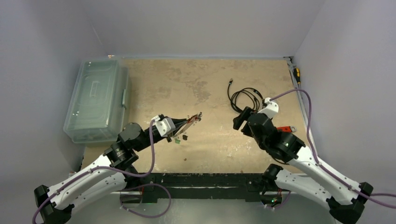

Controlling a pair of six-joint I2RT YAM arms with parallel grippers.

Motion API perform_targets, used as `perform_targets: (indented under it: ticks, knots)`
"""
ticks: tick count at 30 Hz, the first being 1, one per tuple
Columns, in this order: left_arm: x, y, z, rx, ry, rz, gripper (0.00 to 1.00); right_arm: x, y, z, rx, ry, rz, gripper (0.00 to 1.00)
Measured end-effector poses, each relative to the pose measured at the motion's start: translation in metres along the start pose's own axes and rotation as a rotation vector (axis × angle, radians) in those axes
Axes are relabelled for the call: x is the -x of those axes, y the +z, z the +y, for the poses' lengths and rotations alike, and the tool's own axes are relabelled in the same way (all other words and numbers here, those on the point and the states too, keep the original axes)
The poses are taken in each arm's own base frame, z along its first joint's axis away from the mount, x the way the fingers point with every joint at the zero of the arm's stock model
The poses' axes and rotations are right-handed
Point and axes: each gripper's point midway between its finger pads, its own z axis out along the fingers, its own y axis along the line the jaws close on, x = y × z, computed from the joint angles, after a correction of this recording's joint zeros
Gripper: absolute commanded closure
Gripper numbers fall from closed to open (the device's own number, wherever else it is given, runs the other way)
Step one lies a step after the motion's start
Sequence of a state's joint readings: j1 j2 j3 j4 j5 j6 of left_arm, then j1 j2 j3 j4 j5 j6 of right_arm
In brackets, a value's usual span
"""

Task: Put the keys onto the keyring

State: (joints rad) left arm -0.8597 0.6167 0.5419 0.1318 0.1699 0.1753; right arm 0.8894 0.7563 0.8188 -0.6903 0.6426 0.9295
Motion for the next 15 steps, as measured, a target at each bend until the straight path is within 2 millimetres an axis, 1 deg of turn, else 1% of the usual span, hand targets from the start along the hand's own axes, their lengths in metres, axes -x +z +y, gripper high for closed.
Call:
perform_targets:
  ticks: [3, 5, 8, 10, 12, 15]
  knots:
    - [0.002, -0.001, 0.000, 0.001, 0.001, -0.008, 1.00, -0.006, 0.016, -0.015, -0.061, 0.017, 0.057, 0.23]
    - [0.005, -0.003, 0.001, 0.004, 0.003, -0.017, 1.00, -0.015, 0.026, -0.016, -0.079, -0.001, 0.104, 0.22]
    - [0.009, -0.005, 0.003, 0.014, 0.006, -0.029, 1.00, -0.036, 0.042, -0.015, -0.106, -0.056, 0.189, 0.22]
    - [0.010, -0.005, 0.004, 0.021, 0.006, -0.031, 1.00, -0.044, 0.050, -0.018, -0.124, -0.080, 0.221, 0.23]
    - [0.010, -0.006, 0.005, 0.026, 0.006, -0.030, 1.00, -0.045, 0.060, -0.021, -0.138, -0.086, 0.238, 0.25]
    - [0.009, -0.006, 0.005, 0.029, 0.006, -0.029, 1.00, -0.038, 0.079, -0.029, -0.160, -0.062, 0.238, 0.27]
